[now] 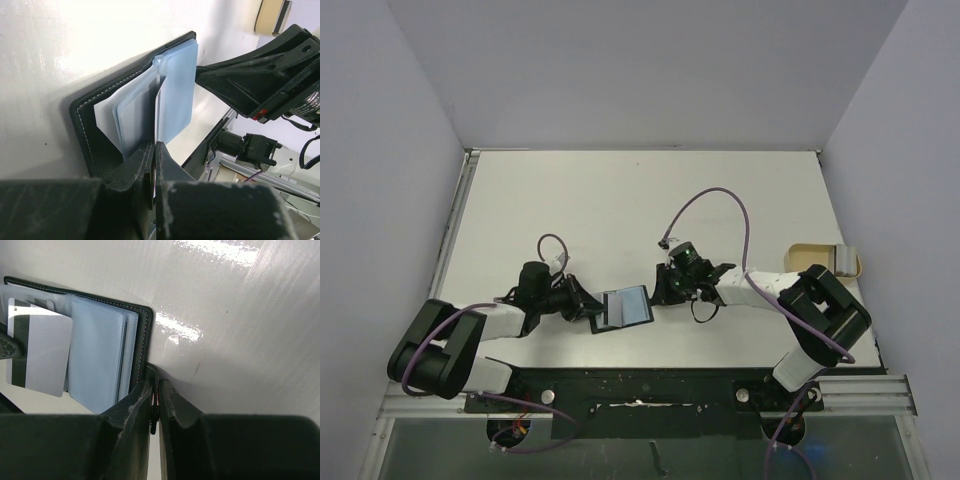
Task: Put the credit cards into the card holder
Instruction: Insert the credit card into the card holder.
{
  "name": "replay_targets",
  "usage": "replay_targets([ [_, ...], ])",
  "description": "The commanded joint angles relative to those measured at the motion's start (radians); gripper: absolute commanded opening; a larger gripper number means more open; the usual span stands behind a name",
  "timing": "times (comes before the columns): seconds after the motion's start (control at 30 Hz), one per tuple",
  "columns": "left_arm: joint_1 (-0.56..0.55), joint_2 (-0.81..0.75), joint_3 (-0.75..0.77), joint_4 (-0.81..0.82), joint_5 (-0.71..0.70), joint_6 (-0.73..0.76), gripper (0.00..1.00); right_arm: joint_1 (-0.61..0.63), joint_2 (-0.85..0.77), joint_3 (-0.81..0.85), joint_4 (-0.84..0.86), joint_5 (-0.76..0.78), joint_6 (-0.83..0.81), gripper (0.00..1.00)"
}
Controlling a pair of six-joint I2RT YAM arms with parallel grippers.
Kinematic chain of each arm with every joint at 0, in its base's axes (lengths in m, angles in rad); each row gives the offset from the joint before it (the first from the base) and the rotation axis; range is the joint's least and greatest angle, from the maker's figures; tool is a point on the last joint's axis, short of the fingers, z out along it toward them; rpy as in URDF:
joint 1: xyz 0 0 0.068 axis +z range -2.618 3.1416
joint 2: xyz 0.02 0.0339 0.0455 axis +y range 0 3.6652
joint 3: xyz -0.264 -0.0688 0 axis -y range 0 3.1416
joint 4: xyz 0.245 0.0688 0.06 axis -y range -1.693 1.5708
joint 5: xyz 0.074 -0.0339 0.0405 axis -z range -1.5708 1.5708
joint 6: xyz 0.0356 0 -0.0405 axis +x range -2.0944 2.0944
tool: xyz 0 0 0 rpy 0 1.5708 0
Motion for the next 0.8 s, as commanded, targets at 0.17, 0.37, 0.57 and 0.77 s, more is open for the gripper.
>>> replay_targets([
  [0.17,0.005,0.025,-0.024,0.143,0.010,-0.020,0.00,0.030,-0.017,-0.013,-0.034,0.040,0.008,0.10],
  [0.37,0.003,0.026,-0.031,0.140,-0.037,-0.022,0.00,0.034,-0.022,-0.021,-0.030,0.045,0.033,0.10],
  [0.57,-0.005,0.029,-0.046,0.160,-0.081,-0.029,0.00,0.036,-0.034,-0.036,-0.018,0.043,0.056,0.07],
  [0.77,-0.005,0.014,-0.054,0.162,-0.125,-0.015,0.00,0.035,-0.034,-0.042,-0.020,0.048,0.058,0.07],
])
